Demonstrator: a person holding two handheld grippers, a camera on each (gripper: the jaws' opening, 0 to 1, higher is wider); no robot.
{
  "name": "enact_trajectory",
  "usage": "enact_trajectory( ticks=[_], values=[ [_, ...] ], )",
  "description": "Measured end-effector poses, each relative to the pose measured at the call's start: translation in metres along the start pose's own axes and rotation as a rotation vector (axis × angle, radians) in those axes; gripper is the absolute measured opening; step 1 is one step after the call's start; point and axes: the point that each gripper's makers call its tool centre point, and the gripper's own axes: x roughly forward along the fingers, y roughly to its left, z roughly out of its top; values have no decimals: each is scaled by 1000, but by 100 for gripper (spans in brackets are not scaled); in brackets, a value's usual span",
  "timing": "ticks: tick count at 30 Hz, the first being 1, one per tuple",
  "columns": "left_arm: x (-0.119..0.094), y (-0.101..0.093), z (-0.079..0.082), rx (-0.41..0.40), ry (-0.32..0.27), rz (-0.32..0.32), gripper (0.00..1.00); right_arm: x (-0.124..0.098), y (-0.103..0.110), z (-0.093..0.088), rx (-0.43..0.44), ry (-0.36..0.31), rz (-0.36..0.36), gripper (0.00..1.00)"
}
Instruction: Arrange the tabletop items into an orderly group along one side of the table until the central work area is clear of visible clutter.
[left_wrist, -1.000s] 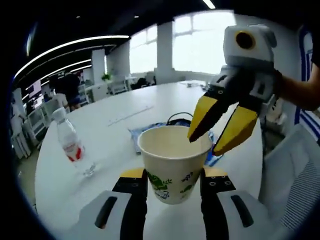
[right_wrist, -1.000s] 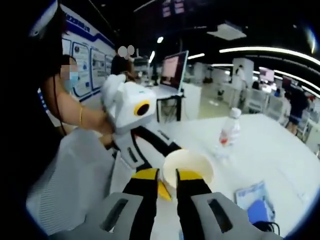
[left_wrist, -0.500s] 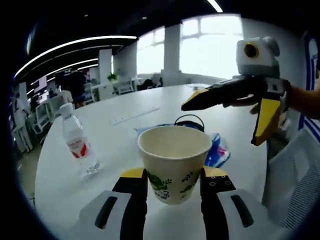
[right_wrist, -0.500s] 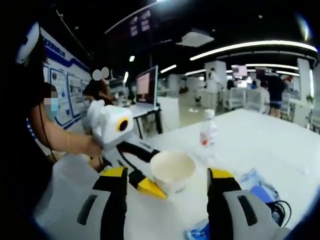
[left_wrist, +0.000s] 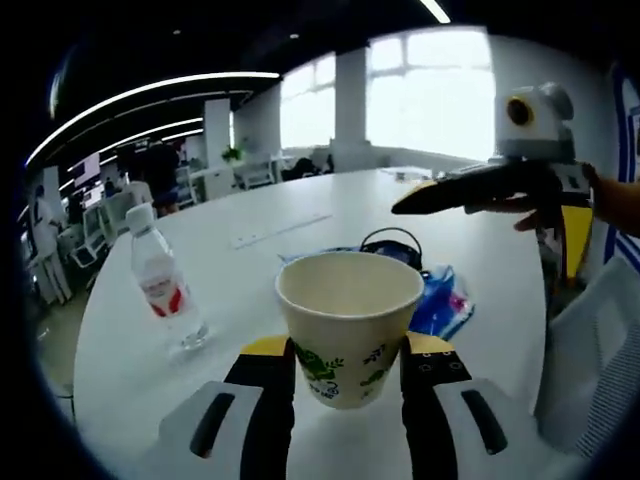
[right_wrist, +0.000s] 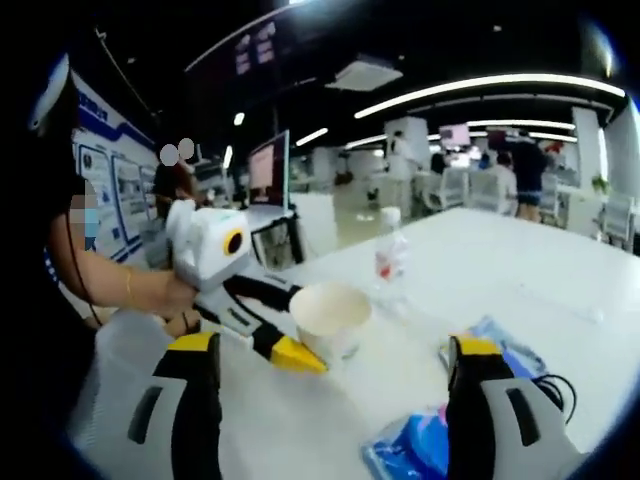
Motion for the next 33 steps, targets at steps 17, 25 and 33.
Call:
enact_trajectory(
  ticks=[17, 25, 33],
  values=[
    [7, 27, 3, 8, -9, 89, 39, -18, -26, -15, 20, 14, -125, 100],
    [16, 36, 13, 0, -46, 109, 39, -29, -35, -26, 35, 24, -166, 99],
    [28, 50, 22, -53, -77, 124, 39, -38, -41, -38, 60, 43, -190, 98]
  ],
)
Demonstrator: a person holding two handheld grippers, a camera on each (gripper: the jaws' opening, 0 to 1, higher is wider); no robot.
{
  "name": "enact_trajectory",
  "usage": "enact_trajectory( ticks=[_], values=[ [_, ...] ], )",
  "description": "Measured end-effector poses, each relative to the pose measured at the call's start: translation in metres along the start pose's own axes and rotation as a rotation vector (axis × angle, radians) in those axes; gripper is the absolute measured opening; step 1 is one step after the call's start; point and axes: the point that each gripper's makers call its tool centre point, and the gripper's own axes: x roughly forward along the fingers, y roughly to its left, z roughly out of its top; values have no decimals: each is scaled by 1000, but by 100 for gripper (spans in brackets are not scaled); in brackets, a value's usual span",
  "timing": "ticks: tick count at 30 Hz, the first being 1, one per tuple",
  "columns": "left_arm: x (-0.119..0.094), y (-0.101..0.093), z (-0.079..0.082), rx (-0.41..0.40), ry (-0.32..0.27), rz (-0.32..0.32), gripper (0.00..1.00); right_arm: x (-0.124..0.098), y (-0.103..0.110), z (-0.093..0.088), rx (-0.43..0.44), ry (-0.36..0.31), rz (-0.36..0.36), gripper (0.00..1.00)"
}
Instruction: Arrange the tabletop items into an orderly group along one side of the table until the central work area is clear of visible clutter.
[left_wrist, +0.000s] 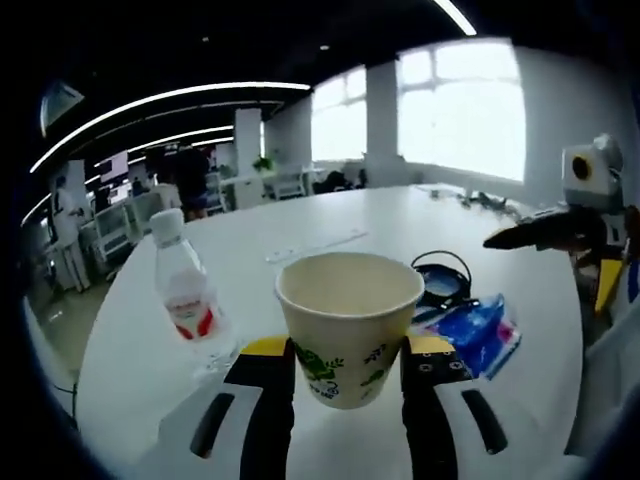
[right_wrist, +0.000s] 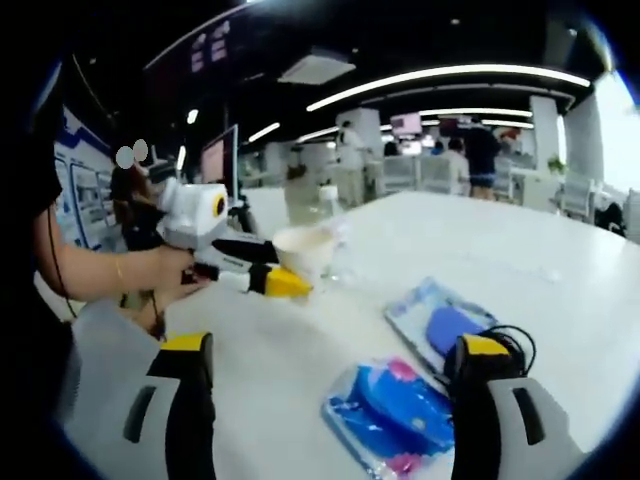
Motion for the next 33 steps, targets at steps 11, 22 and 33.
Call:
enact_trajectory(
  ticks=[11, 22, 33],
  values=[
    [17, 15, 3, 20, -4, 25, 39, -3, -10, -10, 19, 22, -22, 97],
    [36, 33, -3, 18, 0, 74, 39, 0, -17, -14, 21, 40, -26, 97],
    [57, 49, -6, -14, -22, 115, 39, -2, -30, -27, 42, 68, -55, 96]
  ],
)
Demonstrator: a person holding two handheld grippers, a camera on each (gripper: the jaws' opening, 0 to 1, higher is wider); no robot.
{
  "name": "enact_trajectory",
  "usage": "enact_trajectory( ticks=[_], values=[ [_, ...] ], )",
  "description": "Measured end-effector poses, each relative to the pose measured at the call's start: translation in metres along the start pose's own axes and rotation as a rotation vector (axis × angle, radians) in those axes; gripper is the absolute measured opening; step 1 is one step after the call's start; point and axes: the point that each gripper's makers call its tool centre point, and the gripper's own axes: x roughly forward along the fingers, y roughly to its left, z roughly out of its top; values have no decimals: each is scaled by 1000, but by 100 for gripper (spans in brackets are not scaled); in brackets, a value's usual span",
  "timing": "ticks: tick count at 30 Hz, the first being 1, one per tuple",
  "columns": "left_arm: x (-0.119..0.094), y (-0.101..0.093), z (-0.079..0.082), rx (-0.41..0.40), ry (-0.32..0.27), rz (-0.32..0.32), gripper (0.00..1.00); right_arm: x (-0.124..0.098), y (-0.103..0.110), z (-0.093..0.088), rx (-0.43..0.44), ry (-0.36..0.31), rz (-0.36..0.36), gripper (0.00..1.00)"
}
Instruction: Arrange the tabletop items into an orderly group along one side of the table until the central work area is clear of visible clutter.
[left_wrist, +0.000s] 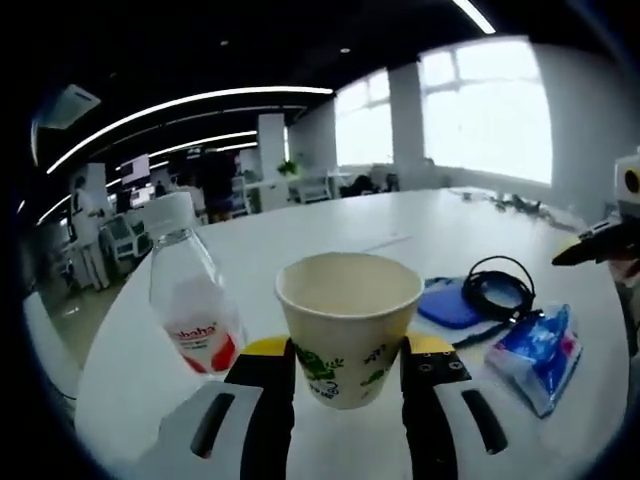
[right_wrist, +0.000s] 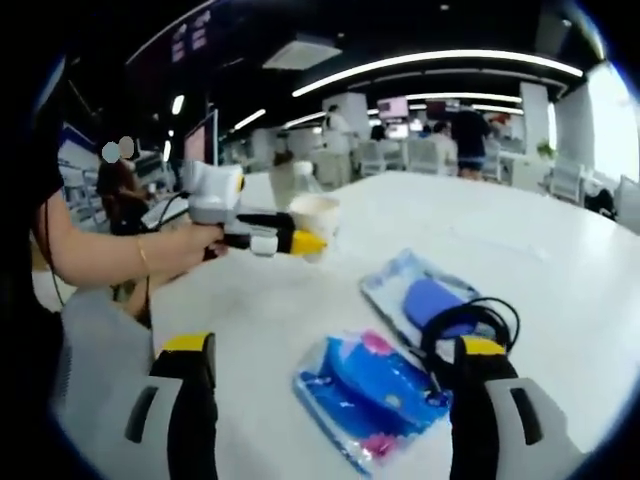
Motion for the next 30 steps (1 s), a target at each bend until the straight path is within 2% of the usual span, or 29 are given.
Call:
enact_trajectory(
  ticks=[11, 19, 30],
  values=[
    [23, 7, -13, 2, 4, 20, 39, -1, -12, -11, 12, 29, -18, 96],
    [35, 18, -13, -10, -18, 41, 39, -2, -34, -21, 57, 36, -77, 96],
    [47, 20, -17, -8, -29, 61, 39, -2, -40, -29, 75, 49, -95, 95]
  ],
)
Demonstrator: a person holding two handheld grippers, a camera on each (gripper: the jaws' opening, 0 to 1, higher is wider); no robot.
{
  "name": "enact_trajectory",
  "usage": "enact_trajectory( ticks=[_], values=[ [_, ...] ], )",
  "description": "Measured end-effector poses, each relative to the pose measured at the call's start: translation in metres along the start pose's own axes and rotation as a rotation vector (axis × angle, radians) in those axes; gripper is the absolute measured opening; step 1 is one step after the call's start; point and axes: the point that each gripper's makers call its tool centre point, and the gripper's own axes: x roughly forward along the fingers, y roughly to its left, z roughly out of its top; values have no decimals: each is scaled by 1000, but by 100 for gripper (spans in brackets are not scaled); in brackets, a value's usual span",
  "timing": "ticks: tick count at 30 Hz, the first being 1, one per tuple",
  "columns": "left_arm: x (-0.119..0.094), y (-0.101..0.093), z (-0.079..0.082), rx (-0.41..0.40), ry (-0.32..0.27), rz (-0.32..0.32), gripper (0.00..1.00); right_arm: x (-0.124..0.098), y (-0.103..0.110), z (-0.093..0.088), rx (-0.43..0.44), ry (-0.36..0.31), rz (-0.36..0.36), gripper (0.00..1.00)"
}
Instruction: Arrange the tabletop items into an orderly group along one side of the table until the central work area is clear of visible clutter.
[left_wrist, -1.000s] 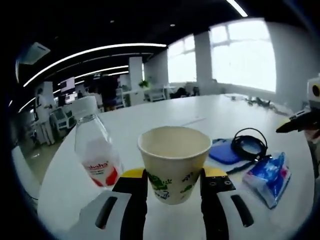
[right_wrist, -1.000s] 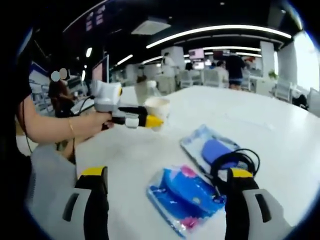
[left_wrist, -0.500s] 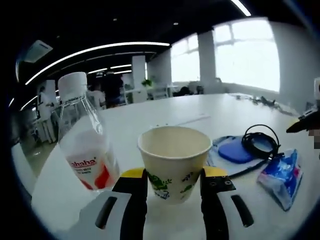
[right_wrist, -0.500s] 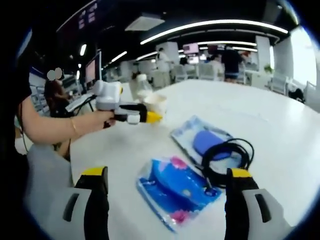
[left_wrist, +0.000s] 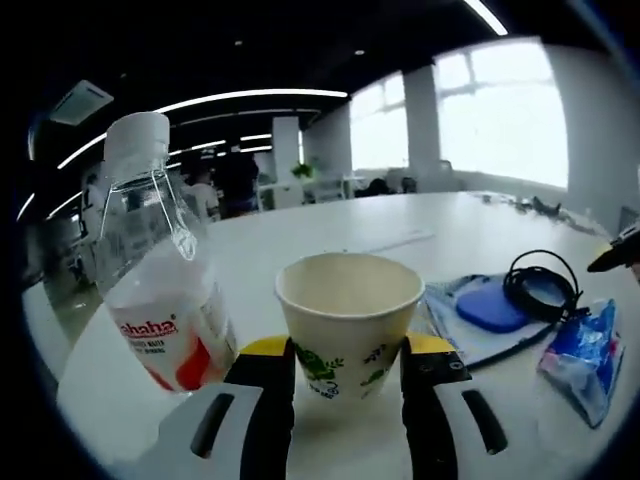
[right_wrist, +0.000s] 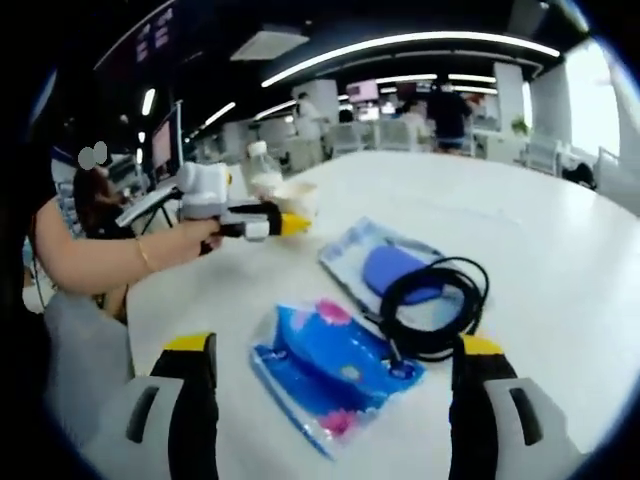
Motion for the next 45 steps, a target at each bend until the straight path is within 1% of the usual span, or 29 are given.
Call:
enact_trajectory(
  ticks=[3, 4, 6, 9, 12, 15, 21, 23, 24, 26, 28, 31, 33, 34, 38, 42, 45],
  values=[
    [3, 2, -2, 4, 1, 9, 39, 0, -2, -1, 8, -2, -4, 95],
    [4, 4, -2, -7, 1, 19, 39, 0, -2, -1, 9, -2, -5, 95],
    [5, 6, -3, 15, 3, 33, 39, 0, -3, -3, 14, 0, -7, 95],
    [8, 5, -3, 16, 2, 31, 39, 1, -4, -4, 21, -1, -10, 95],
    [9, 5, -6, 10, 11, 36, 39, 1, -5, -3, 26, -4, -12, 95],
    [10, 4, -8, 14, 6, 36, 39, 1, -5, -1, 31, -14, -14, 95],
    [12, 5, -10, 3, 15, 50, 40, 2, -6, -2, 37, -15, -18, 94],
    [12, 6, -10, -20, 14, 51, 40, 2, -6, -2, 40, -18, -20, 94],
    [13, 3, -9, -45, 8, 34, 40, 2, -6, -2, 40, -19, -21, 94],
    [13, 2, -11, -40, 21, 41, 40, 1, -7, -1, 43, -22, -23, 94],
    [12, 1, -11, -43, 20, 41, 43, 1, -8, -1, 48, -27, -26, 94],
    [9, -4, -12, -67, 23, 36, 50, 2, -10, 1, 52, -34, -30, 94],
    [9, -11, -6, -119, -22, 0, 55, 1, -12, 4, 57, -46, -34, 94],
    [6, -11, -10, -104, -1, 12, 57, 1, -13, 5, 57, -49, -37, 94],
    [1, -14, -17, -96, 19, 11, 63, 1, -19, 11, 63, -64, -57, 94],
    [-7, -19, -18, -99, 23, 2, 70, 0, -24, 19, 77, -91, -72, 94],
    [-13, -22, -19, -83, 41, 7, 76, -1, -30, 21, 84, -99, -98, 90]
  ],
)
